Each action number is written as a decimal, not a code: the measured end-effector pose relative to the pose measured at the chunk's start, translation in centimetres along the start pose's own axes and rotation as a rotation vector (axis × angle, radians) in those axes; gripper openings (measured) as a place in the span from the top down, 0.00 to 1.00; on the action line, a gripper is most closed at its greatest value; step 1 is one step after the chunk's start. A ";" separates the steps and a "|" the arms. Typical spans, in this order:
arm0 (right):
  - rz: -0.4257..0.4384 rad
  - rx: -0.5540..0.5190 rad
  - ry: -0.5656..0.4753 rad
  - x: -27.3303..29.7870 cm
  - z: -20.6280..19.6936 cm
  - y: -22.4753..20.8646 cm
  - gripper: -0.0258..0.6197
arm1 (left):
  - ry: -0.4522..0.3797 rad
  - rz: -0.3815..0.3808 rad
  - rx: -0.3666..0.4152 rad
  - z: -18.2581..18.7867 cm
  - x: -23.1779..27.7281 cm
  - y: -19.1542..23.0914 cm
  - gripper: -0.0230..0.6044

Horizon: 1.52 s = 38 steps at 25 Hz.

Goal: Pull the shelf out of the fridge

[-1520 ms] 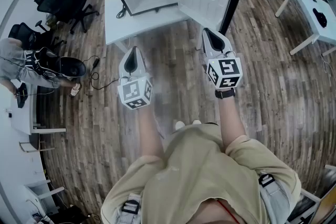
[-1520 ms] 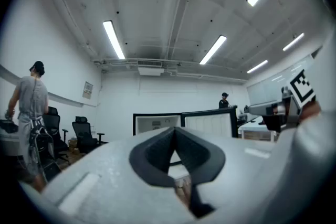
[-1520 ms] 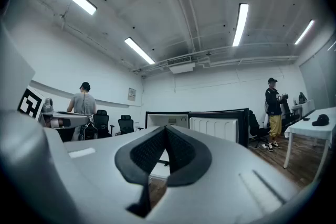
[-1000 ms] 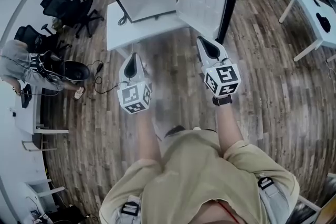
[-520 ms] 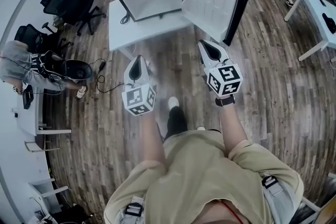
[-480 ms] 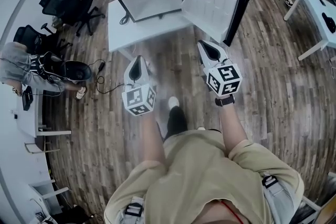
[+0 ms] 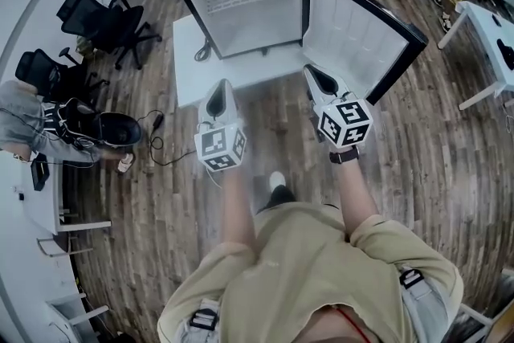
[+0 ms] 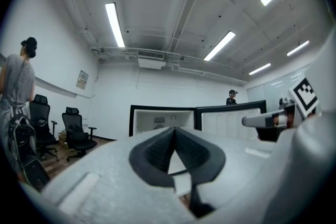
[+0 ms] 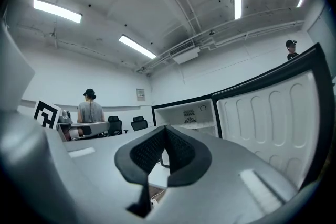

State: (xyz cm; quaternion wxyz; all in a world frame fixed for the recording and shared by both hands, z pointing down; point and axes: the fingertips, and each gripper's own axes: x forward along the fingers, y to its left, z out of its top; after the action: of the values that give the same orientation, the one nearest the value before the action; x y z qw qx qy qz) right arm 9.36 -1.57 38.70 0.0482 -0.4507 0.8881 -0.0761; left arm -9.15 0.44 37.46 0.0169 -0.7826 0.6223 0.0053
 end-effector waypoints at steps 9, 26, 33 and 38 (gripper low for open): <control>-0.056 0.053 -0.014 10.6 -0.5 0.5 0.95 | 0.003 -0.090 0.000 -0.8 7.3 7.3 0.96; -0.112 0.056 0.033 18.1 -3.4 -3.3 0.95 | 0.027 -0.181 -0.029 -4.7 15.8 8.8 0.96; -0.109 0.068 0.029 23.2 -2.6 -6.3 0.95 | 0.019 -0.169 -0.018 -3.9 20.4 10.1 0.96; -0.111 0.150 0.062 26.3 -4.2 -8.1 0.95 | 0.049 -0.161 -0.015 -4.7 23.3 11.2 0.96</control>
State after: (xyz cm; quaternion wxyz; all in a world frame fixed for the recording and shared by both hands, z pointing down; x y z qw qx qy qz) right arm -0.37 -27.15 43.81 0.0499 -0.4918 0.8546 -0.1589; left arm -14.89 -24.96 41.23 -0.0036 -0.8301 0.5576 -0.0103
